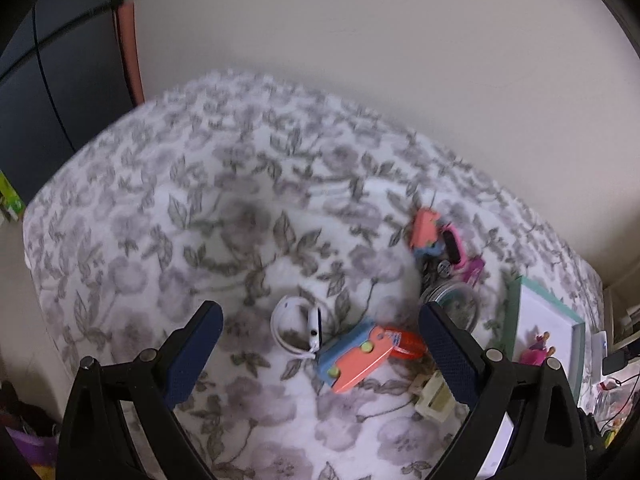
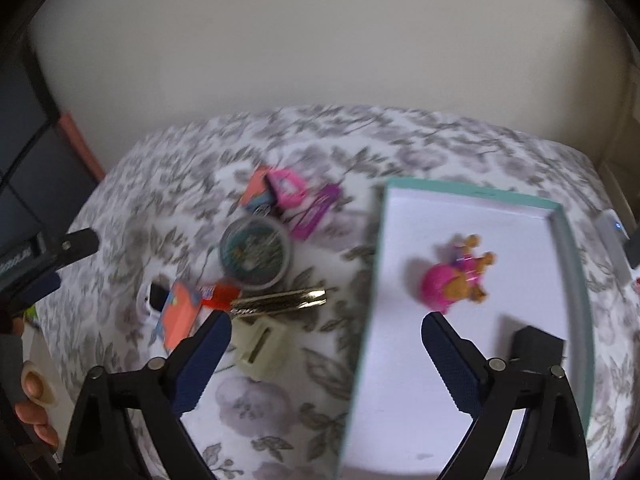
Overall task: Organize rigid objects
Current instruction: 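Move both tools back over the pile of toys, then grasp the orange-and-blue plastic case with the left tool while the right tool grasps the cream hair clip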
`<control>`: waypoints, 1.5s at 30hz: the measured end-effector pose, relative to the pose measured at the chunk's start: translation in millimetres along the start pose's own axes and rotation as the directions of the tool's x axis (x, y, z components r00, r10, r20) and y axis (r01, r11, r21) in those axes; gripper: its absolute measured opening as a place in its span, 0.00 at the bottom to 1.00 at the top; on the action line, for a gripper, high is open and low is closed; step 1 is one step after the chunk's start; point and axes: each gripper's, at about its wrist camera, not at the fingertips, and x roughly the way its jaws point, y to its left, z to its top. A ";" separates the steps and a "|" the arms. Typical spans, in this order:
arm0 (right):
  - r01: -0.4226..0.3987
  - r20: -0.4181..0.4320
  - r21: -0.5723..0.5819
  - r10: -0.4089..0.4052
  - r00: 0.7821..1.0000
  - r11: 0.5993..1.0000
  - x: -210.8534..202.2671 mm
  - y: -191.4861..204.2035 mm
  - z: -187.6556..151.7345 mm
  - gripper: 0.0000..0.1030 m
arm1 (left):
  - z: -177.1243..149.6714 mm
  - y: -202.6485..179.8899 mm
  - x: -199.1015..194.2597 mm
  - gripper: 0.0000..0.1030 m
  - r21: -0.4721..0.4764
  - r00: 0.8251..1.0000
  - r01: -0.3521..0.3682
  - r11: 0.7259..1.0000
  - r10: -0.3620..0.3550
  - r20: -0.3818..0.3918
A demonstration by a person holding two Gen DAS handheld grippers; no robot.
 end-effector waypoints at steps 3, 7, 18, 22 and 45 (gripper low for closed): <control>-0.010 -0.035 -0.046 0.008 0.999 0.999 13.1 15.3 -5.9 0.92 | -4.5 -0.6 22.6 0.95 0.009 0.997 -0.015 1.000 0.015 -0.075; -0.013 -0.081 -0.077 0.006 0.997 0.997 29.8 26.5 -12.0 0.92 | -8.4 -5.5 41.2 0.95 0.021 0.991 -0.011 1.000 0.014 -0.130; -0.010 -0.171 -0.126 -0.012 0.985 0.992 67.9 38.9 -25.2 0.89 | -26.5 -24.8 88.7 0.95 0.087 0.961 -0.007 0.996 0.031 -0.275; -0.007 -0.182 -0.139 -0.019 0.983 0.990 74.4 41.4 -26.4 0.89 | -31.1 -27.9 99.7 0.95 0.110 0.954 -0.020 0.994 0.052 -0.297; 0.027 -0.196 -0.208 -0.069 0.978 0.978 89.9 54.8 -38.0 0.89 | -33.1 -37.8 108.2 0.95 0.179 0.950 -0.084 0.980 0.133 -0.281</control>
